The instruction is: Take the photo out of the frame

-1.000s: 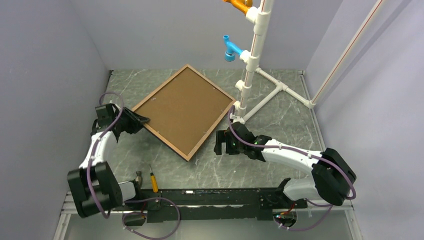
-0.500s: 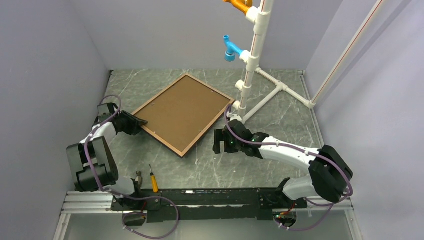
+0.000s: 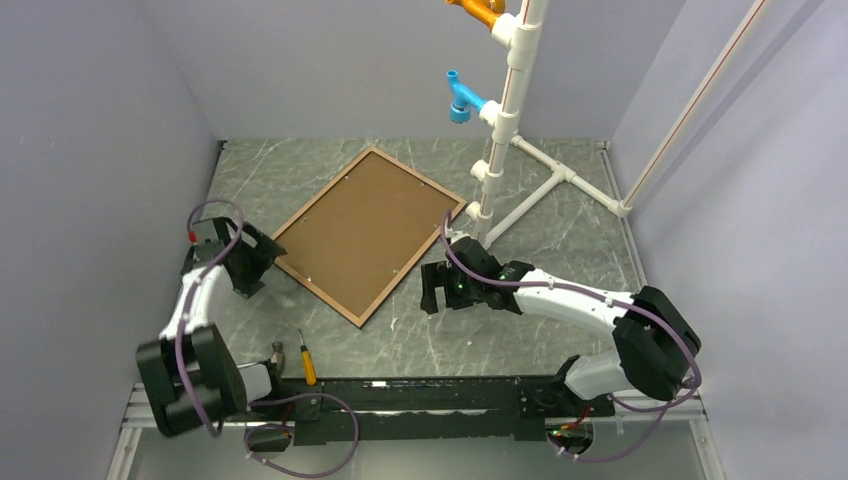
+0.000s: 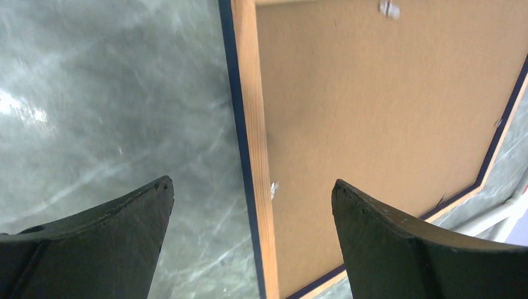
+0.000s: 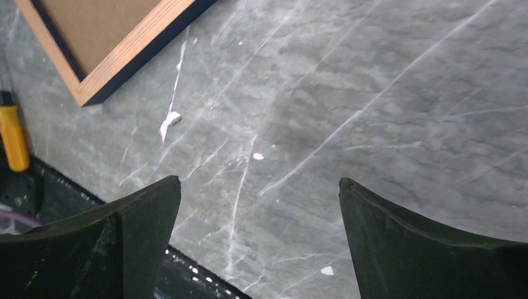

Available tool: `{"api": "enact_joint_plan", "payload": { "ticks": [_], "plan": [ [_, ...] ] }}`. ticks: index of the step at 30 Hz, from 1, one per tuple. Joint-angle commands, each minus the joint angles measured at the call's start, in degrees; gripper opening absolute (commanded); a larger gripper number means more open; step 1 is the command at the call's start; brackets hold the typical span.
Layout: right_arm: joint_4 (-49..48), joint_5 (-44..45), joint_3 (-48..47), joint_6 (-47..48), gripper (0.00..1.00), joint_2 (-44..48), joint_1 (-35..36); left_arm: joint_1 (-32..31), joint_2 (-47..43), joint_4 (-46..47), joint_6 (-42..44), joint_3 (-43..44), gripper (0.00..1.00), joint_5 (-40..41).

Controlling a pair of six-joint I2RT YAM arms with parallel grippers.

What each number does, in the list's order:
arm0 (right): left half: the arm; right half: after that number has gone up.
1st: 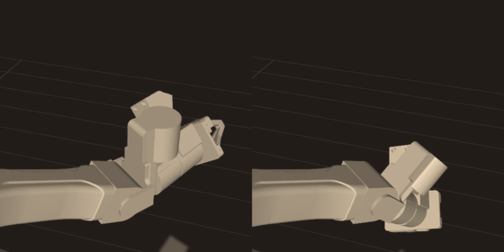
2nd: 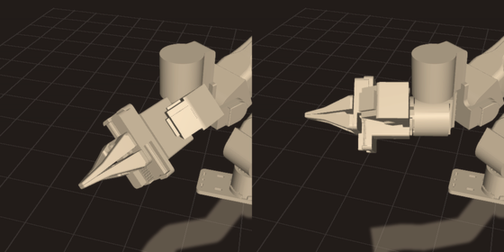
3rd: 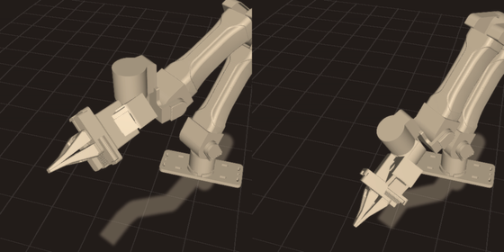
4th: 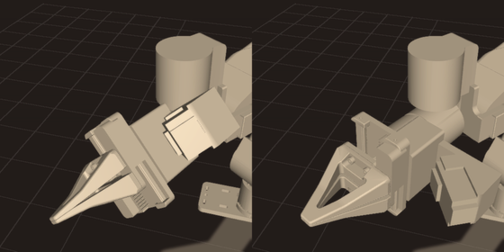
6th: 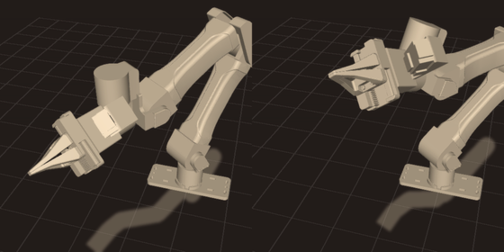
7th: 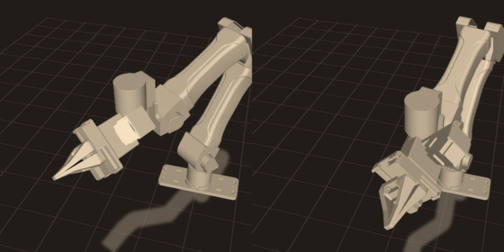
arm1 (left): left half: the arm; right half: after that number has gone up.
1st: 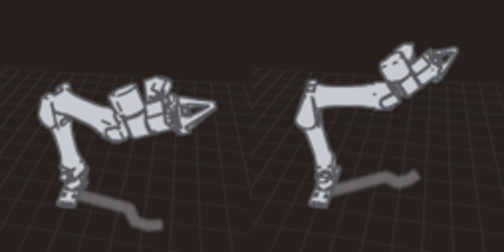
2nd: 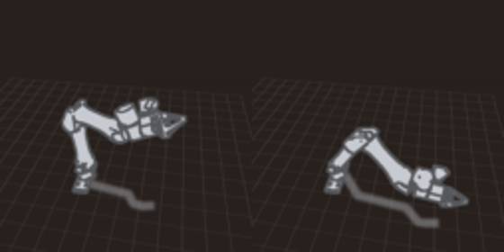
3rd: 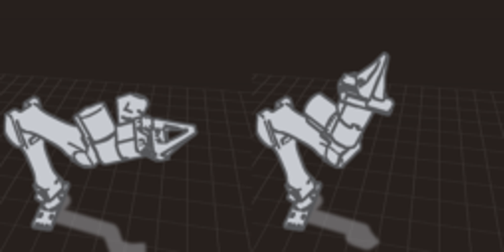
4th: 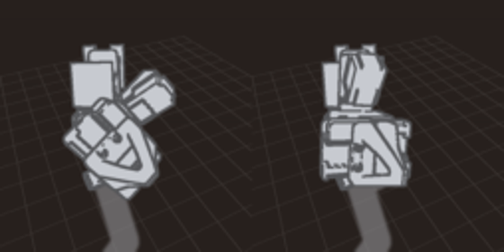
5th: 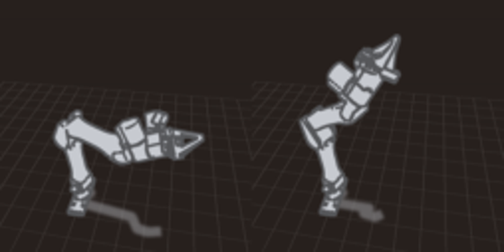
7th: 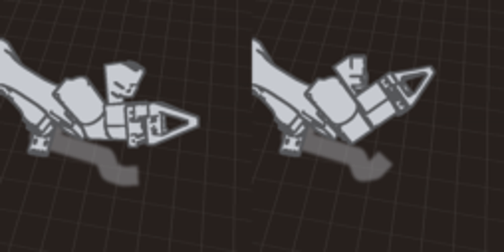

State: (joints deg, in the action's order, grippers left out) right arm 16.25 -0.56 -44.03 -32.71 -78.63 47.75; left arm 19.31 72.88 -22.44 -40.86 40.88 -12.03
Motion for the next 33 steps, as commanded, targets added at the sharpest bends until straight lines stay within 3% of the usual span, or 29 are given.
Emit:
{"api": "enact_joint_plan", "payload": {
  "ticks": [1,8,11,17,20,26,33],
  "plan": [
    [-1.88,-5.63,0.64,0.96,1.0,-0.4,1.84,-8.02,-11.49,-7.37,0.36,-4.68,0.99,6.23],
    [-6.26,-7.01,2.59,-1.28,0.99,-2.48,8.04,-27.43,-23.34,-21.4,-12.21,-8.62,0.99,21.93],
    [-9.33,-5.69,3.95,-3.55,0.99,-4.13,10.03,-35.62,-24.77,-25.72,-18.03,-9.82,0.98,27.81],
    [-15.14,-2.44,6.88,-9.04,0.99,-5.28,12.95,-51.02,-23.01,-34.63,-31.79,-10.53,0.87,34.14],
    [-13.36,0.19,6.44,-9.69,0.99,-4.88,14.07,-58.1,-21.83,-38.78,-39.23,-10.54,0.83,36.68],
    [-10.01,4.62,5.9,-8.33,0.99,-3.4,14.97,-65.28,-17.25,-39.4,-47.42,-11.3,0.72,36.81],
    [-6.64,5.14,6.55,-5.09,0.99,0.01,15.01,-66.65,-15.9,-35.97,-49.14,-13.63,0.64,35.53]
  ]
}}
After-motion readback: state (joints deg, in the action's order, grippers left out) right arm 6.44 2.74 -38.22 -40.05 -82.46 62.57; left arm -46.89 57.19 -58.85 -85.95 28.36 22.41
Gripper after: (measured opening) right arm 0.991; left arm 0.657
